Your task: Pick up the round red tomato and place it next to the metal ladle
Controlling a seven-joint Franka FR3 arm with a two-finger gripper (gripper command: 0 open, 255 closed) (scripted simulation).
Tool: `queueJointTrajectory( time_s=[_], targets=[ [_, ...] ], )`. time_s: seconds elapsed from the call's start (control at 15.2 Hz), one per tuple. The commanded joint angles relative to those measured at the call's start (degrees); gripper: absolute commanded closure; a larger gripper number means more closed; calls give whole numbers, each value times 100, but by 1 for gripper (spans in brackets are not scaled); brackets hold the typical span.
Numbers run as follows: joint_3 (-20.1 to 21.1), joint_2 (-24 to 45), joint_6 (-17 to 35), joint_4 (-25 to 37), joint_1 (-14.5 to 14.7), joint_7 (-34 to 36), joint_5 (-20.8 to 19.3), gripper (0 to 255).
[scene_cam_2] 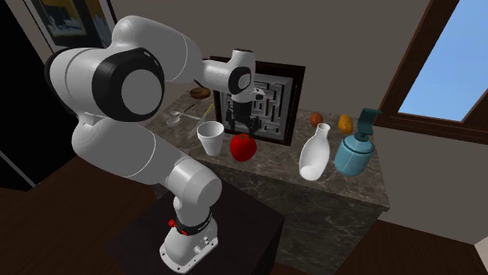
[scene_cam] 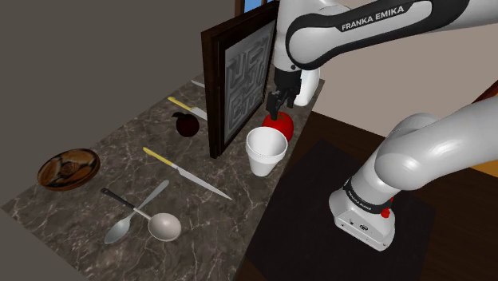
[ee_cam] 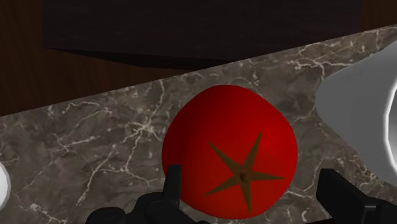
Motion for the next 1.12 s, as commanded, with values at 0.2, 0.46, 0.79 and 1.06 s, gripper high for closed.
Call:
queueJointTrajectory(
  time_s=[0.2,0.46,0.79,1.06],
  targets=[
    [0,1,4,-3,0,0,0,255],
    [0,0,4,-3,0,-1,0,255],
    [0,1,5,-4,0,0,0,255],
    [-25,-135,-350,217,-1,-12,-7,255]
  ],
)
